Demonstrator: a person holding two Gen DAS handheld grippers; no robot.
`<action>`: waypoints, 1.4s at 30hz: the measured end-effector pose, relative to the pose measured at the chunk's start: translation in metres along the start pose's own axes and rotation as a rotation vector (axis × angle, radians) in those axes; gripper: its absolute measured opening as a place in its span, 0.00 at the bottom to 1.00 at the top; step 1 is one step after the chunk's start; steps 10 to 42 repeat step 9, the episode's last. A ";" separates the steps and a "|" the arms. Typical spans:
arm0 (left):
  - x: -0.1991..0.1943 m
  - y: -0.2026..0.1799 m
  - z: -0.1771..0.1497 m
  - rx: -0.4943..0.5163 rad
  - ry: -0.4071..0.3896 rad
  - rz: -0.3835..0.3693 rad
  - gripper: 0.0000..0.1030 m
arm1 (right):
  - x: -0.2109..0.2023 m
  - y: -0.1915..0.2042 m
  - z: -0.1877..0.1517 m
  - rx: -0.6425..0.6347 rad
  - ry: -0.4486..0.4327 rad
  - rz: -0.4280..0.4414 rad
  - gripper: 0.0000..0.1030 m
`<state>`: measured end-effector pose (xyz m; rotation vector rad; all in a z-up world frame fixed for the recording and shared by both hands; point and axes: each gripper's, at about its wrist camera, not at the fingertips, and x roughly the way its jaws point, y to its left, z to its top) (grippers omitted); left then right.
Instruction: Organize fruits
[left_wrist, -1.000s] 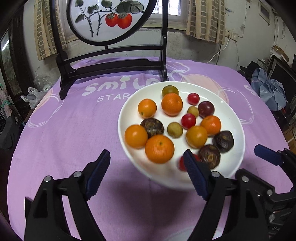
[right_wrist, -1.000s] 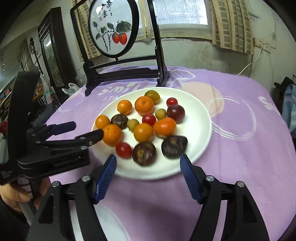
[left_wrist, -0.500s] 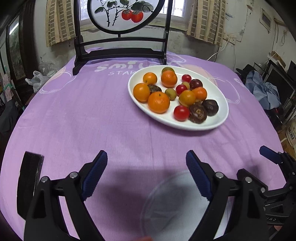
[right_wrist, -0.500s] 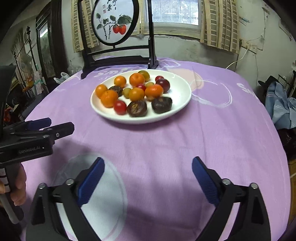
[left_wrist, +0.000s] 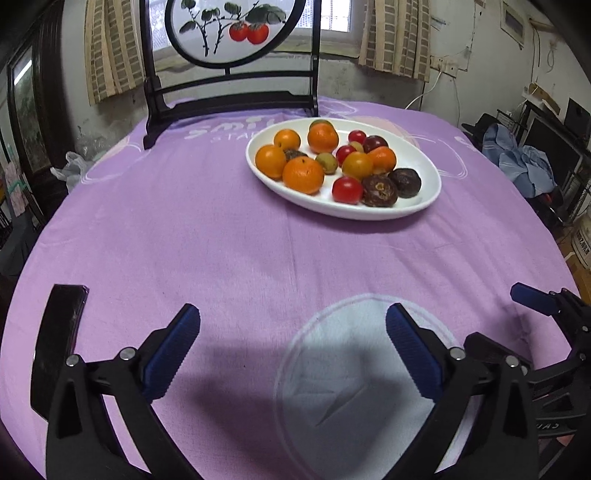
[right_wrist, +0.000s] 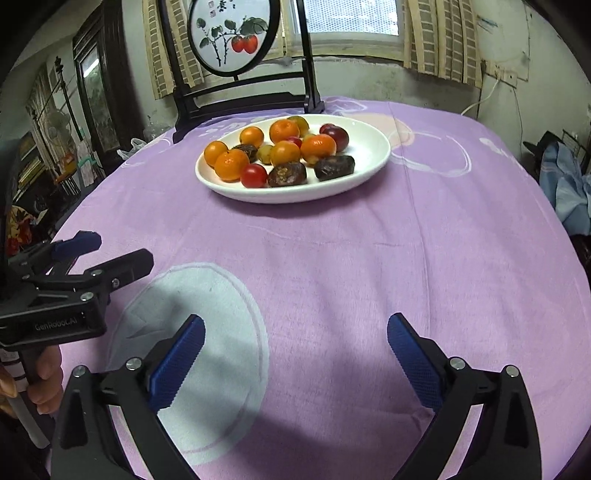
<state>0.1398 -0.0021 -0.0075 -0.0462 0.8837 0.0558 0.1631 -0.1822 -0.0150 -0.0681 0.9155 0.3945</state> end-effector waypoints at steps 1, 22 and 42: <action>0.001 0.001 -0.003 0.000 0.007 0.000 0.96 | 0.001 -0.001 -0.002 0.003 0.008 -0.002 0.97; 0.021 0.012 -0.022 -0.070 0.063 0.054 0.96 | 0.008 0.010 -0.019 -0.026 0.076 -0.002 0.97; 0.021 0.012 -0.022 -0.070 0.063 0.054 0.96 | 0.008 0.010 -0.019 -0.026 0.076 -0.002 0.97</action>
